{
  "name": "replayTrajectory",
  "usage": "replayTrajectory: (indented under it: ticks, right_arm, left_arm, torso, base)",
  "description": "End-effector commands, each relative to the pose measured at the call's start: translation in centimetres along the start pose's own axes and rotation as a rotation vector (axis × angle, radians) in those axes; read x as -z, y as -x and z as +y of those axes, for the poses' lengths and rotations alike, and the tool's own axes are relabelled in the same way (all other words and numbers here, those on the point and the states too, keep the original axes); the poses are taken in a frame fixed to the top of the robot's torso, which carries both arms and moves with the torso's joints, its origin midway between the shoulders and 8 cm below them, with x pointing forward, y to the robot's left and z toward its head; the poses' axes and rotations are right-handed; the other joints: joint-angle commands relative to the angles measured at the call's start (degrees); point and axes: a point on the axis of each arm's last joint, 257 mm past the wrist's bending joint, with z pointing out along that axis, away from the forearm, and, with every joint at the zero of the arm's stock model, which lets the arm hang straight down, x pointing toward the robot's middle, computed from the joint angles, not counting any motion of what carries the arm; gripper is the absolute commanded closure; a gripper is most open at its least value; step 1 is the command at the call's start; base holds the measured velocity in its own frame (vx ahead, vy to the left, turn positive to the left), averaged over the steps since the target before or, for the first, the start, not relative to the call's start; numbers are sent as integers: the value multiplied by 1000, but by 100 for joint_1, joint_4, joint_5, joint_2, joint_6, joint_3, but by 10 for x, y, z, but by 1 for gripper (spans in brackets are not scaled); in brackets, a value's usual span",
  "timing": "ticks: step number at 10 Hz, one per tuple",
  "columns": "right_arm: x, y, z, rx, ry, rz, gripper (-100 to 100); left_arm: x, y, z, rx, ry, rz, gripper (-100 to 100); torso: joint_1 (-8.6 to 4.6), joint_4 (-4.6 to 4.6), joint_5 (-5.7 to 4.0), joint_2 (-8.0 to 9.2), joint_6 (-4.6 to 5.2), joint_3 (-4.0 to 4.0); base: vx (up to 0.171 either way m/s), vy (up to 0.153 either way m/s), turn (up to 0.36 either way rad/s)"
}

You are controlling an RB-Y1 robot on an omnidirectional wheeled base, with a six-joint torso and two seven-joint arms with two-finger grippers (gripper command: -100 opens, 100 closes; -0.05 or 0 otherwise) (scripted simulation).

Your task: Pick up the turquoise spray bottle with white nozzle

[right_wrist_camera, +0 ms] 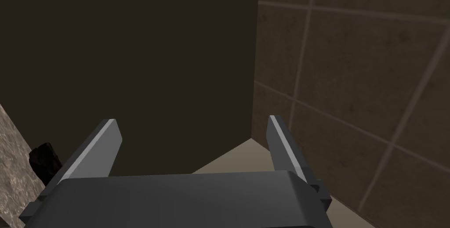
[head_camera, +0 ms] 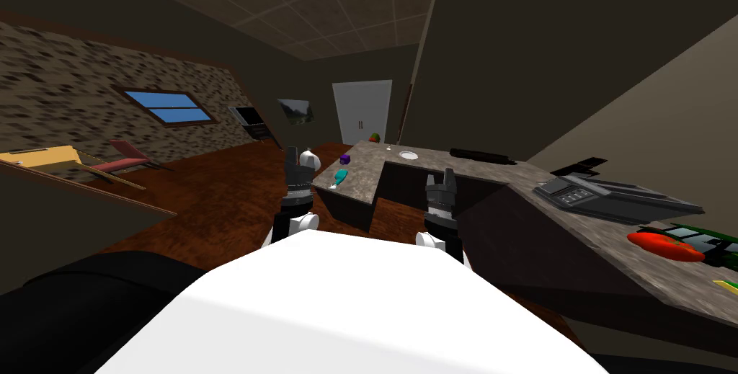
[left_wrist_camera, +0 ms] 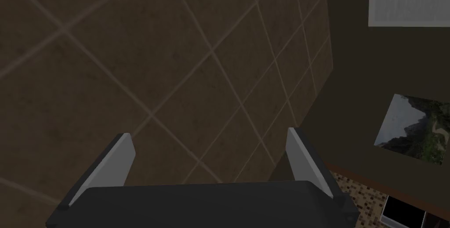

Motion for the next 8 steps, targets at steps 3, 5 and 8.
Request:
replayTrajectory:
  ticks: [3, 5, 8]
  right_arm:
    - [0, 0, 0, 0, 0, 0, 0]
    - [0, 0, 0, 0, 0, 0, 0]
    - [0, 0, 0, 0, 0, 0, 0]
  left_arm:
    - [-14, -15, 33, -7, 53, 81, -100]
    - [-23, -20, 61, -7, 106, 109, -100]
    - [-33, -23, 75, -2, 130, 121, -100]
  torso:
    - [11, 5, 2, 25, 1, 14]
    - [8, 5, 2, 22, 1, 13]
    - [0, 2, 0, 8, 1, 4]
  base:
    - [-74, 19, -15]
    - [-52, 6, -13]
    - [-22, -2, -7]
